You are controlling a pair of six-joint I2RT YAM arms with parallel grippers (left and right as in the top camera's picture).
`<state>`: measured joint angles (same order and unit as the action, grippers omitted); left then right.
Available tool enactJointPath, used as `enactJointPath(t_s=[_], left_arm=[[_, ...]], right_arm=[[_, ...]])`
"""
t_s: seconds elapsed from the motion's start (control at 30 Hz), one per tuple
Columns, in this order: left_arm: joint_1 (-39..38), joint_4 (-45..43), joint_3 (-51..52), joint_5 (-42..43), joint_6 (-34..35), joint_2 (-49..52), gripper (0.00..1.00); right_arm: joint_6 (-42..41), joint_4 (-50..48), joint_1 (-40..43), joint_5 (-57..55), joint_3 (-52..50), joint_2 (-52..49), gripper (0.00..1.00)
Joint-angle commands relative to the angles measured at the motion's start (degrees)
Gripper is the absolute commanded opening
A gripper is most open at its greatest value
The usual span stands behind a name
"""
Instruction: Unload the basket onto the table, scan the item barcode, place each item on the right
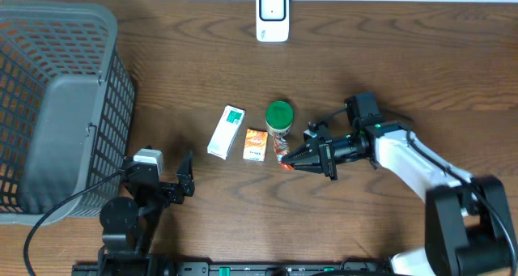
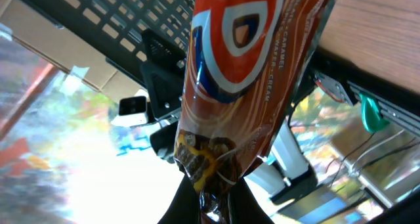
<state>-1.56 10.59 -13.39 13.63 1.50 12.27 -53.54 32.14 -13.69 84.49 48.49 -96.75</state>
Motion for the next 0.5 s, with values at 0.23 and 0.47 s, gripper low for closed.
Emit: enactJointPath(t_s=[0.23,0.47], left_arm=[[0.2,0.1,0.8,0.7,0.1,-0.1,0.87],[0.2,0.1,0.8,0.7,0.1,-0.1,0.87]], right_arm=[[11.6,6.9,2.6,5.0,-1.4,-1.8,0.01],[11.6,6.9,5.7,0.3,-2.6,-1.8,0.01]])
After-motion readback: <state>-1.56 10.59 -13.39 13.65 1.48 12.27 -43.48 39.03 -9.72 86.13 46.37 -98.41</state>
